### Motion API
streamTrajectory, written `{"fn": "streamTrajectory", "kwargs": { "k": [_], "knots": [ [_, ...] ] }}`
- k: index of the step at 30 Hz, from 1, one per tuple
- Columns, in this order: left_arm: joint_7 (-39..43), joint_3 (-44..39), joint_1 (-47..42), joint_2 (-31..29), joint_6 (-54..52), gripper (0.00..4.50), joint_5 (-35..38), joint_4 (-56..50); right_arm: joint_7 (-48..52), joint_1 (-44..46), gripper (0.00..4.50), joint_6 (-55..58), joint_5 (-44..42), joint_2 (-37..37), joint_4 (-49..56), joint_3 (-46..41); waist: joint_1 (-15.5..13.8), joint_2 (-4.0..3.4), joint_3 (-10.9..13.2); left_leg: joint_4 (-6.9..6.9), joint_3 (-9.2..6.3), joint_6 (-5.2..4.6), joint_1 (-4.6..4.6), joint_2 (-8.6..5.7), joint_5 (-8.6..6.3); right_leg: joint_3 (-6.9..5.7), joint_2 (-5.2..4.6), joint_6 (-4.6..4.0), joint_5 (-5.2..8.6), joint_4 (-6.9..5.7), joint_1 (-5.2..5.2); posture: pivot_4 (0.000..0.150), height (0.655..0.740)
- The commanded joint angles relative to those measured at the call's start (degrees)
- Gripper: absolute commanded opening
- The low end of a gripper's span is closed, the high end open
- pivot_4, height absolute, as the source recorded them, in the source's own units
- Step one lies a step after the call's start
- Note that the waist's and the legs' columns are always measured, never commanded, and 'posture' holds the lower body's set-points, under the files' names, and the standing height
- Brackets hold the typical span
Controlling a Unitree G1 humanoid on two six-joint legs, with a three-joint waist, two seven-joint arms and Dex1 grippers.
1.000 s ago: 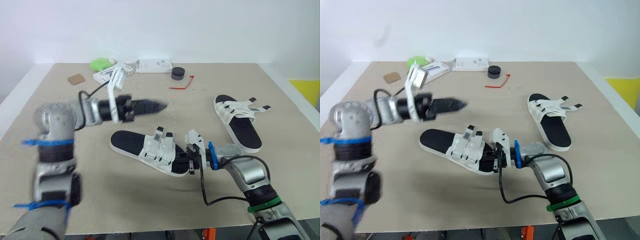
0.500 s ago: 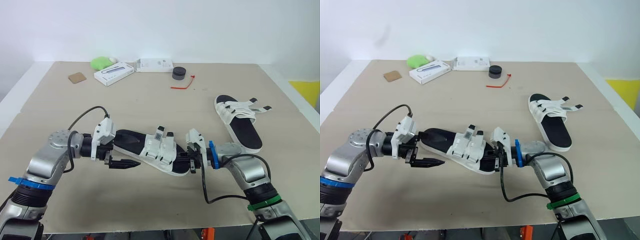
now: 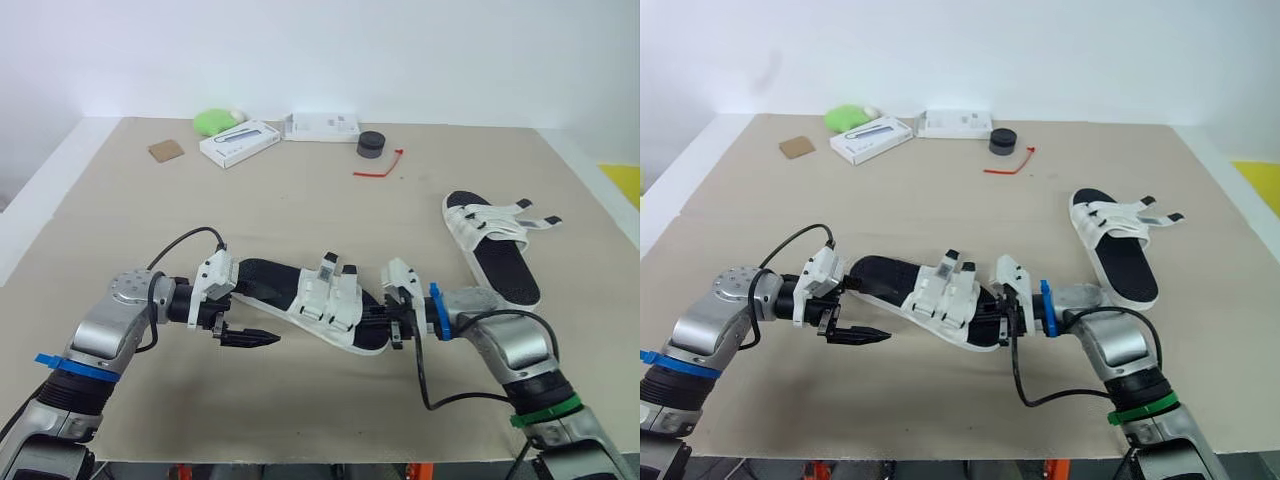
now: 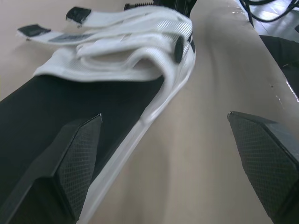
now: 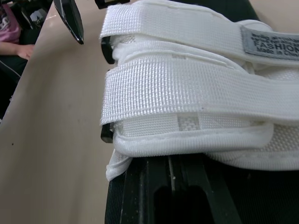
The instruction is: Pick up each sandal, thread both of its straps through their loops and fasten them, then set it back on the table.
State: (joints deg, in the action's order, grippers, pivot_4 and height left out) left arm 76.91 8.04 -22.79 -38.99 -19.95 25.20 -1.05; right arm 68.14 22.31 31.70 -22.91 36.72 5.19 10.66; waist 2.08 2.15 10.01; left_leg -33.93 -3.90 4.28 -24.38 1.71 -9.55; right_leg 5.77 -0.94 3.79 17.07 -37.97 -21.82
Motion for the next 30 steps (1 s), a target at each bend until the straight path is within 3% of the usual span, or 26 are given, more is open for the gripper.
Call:
{"fn": "streamTrajectory", "kwargs": {
  "k": [1,13,19,30],
  "knots": [
    [0.26,-0.18,-0.01,-0.02,0.84,4.46,-0.27,-0.86,-0.45,-1.67,0.0,2.42,-0.78,3.88,1.99,-3.2,-0.08,-0.12,0.08,-0.1,-0.03,-0.07,-0.12,-0.05,-0.04,-0.03,-0.04,-0.06,-0.04,0.0,-0.05,0.15,0.74],
    [-0.84,1.22,0.82,1.84,0.69,4.46,-0.24,-3.76,-1.43,-4.27,0.0,2.57,-2.38,12.98,9.39,-10.74,-0.03,-0.55,0.38,-0.4,-0.12,-0.14,-0.25,-0.05,-0.08,-0.14,-0.01,0.1,0.01,-0.08,-0.08,0.15,0.74],
    [-1.53,3.1,-1.12,4.52,1.77,4.46,-1.42,-3.84,-0.1,-12.57,0.0,1.87,-5.3,21.11,14.97,-26.16,-0.52,-0.62,0.42,-0.46,-0.12,-0.19,-0.32,-0.14,-0.12,-0.14,-0.07,0.09,0.0,-0.09,-0.07,0.15,0.74],
    [-0.98,8.07,-7.2,11.03,8.14,4.46,-7.03,6.02,-6.88,-21.38,0.0,12.19,-18.01,20.61,32.65,-44.23,-0.51,-0.65,0.43,-0.66,-0.14,-0.31,-0.28,-0.04,-0.05,-0.11,0.09,0.15,-0.16,-0.2,-0.03,0.15,0.74]
  ]
}}
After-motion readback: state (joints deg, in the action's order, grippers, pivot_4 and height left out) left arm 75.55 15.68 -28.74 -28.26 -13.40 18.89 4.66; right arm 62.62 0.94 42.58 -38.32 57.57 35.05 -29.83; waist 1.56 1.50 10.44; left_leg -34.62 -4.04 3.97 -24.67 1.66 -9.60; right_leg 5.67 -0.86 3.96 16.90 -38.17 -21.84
